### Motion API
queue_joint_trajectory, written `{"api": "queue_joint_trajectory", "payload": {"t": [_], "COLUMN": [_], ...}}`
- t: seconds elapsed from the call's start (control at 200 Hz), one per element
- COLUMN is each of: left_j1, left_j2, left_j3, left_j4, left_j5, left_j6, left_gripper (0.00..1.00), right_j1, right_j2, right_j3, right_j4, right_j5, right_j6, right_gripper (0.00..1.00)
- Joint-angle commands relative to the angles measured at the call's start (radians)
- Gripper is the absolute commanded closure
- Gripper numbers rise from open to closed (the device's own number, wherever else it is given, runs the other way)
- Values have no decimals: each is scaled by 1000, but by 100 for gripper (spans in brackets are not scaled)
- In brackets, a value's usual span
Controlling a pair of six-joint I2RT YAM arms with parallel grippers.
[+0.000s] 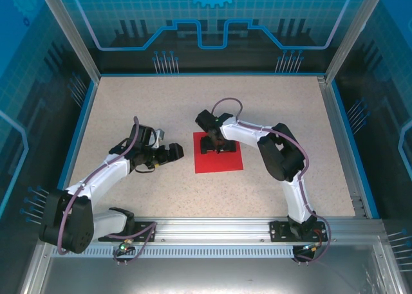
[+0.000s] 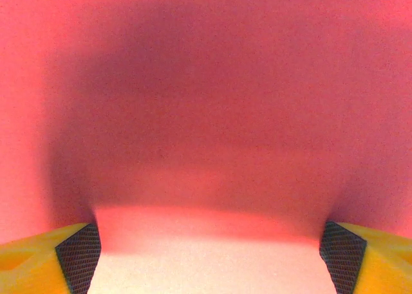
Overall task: Fold a paper plane with a square sheet of paper (pick it up from the middle)
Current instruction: Fold the square sheet of paper in half at the center of the table.
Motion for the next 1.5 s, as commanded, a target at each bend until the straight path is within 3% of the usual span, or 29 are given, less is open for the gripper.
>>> {"api": "queue_joint_trajectory", "payload": {"t": [0.0,0.58,1.12,1.496], "left_j1": [9,8,8,8], "left_j2": [-3,2,1,-2], "left_j3": [13,-11,-14,-18], "left_j4": [-14,3,4,3], "left_j5": [21,28,30,28], "left_j6": [18,15,15,18], "left_gripper": [1,1,1,1], "right_j1": [10,19,41,29], "right_j2": [64,125,29,46], "right_j3": [-15,-19,68,21], "right_j4": [-2,-19,-67,17], "right_j5": [-8,5,72,-16], "right_j6": [14,15,-7,21], "right_gripper": [8,14,12,12]}}
